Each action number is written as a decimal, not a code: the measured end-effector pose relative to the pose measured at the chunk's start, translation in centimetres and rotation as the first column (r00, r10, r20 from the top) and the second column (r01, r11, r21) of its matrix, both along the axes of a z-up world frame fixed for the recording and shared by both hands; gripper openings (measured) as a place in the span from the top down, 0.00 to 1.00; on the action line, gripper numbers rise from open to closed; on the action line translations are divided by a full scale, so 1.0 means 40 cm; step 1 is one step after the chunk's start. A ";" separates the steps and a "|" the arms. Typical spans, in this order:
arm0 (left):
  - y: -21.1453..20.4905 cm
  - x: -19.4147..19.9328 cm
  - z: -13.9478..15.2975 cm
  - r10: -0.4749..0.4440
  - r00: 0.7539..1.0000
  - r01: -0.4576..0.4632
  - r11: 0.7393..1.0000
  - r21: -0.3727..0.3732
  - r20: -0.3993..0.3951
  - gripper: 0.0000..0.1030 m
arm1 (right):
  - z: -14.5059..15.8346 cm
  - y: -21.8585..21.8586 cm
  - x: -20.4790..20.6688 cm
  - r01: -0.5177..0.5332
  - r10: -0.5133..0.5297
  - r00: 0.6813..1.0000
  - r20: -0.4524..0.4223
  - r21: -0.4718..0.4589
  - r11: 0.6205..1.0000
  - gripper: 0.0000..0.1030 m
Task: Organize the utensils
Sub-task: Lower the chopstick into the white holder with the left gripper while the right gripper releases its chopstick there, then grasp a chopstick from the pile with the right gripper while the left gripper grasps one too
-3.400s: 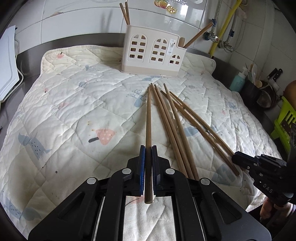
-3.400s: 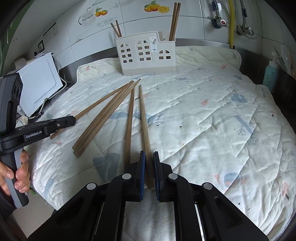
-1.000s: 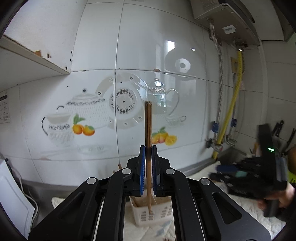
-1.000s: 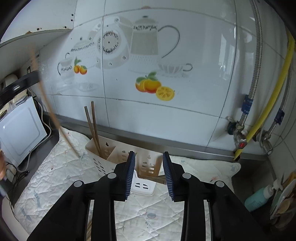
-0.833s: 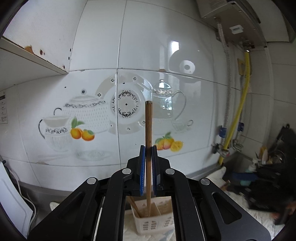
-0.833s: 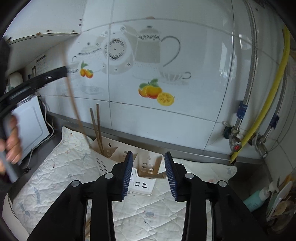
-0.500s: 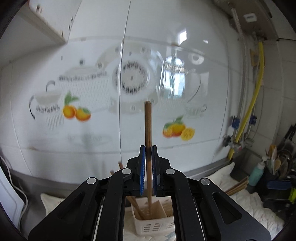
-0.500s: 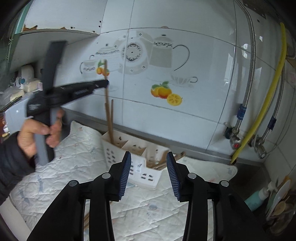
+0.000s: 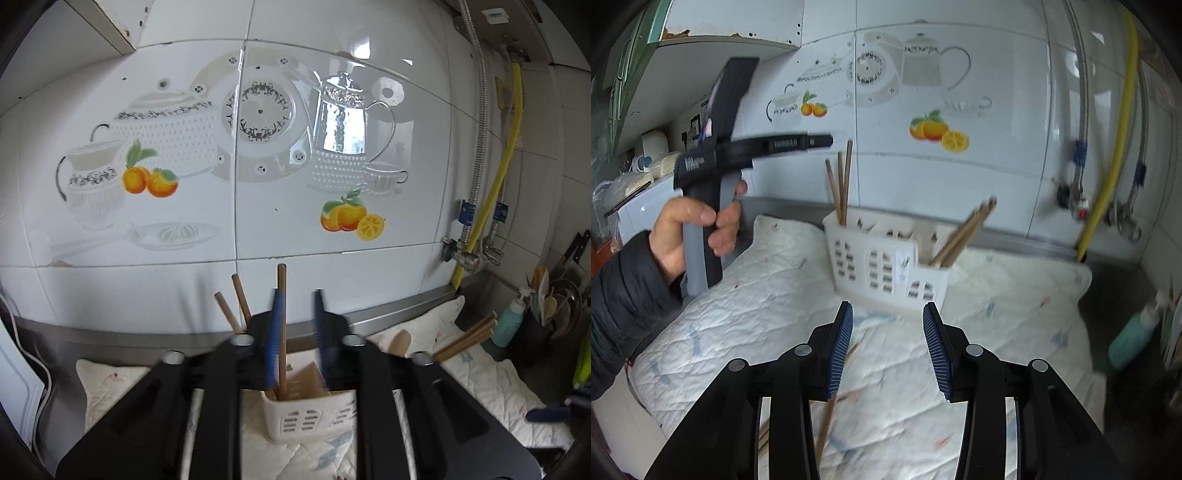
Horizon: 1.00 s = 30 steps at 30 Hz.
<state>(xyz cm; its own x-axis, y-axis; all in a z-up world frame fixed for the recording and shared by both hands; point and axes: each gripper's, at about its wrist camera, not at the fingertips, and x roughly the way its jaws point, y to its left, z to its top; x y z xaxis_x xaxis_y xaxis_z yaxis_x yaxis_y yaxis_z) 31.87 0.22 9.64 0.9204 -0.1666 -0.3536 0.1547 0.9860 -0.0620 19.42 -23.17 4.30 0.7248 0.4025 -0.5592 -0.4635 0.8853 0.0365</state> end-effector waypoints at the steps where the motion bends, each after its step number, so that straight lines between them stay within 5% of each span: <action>1: 0.002 -0.014 0.002 0.002 1.000 -0.002 1.000 -0.001 0.005 0.66 | -0.012 -0.002 -0.012 0.004 -0.004 1.000 -0.007 0.002 1.000 0.62; 9: 0.030 -0.185 -0.017 0.007 1.000 -0.007 1.000 -0.017 -0.013 0.49 | -0.136 -0.017 -0.132 0.036 -0.029 0.993 -0.116 0.060 0.998 0.63; 17: 0.049 -0.348 -0.093 0.011 0.997 -0.013 1.000 -0.025 -0.074 0.46 | -0.268 -0.002 -0.240 0.065 -0.049 0.980 -0.194 0.076 0.995 0.73; 19: 0.051 -0.381 -0.117 0.015 0.997 -0.018 0.999 -0.030 -0.080 0.35 | -0.301 0.009 -0.258 0.068 -0.050 0.976 -0.212 0.076 0.995 0.77; 30: 0.069 -0.518 -0.280 0.024 0.978 -0.039 0.997 -0.069 -0.207 0.35 | -0.376 0.062 -0.281 0.067 -0.054 0.973 -0.224 0.052 0.996 0.82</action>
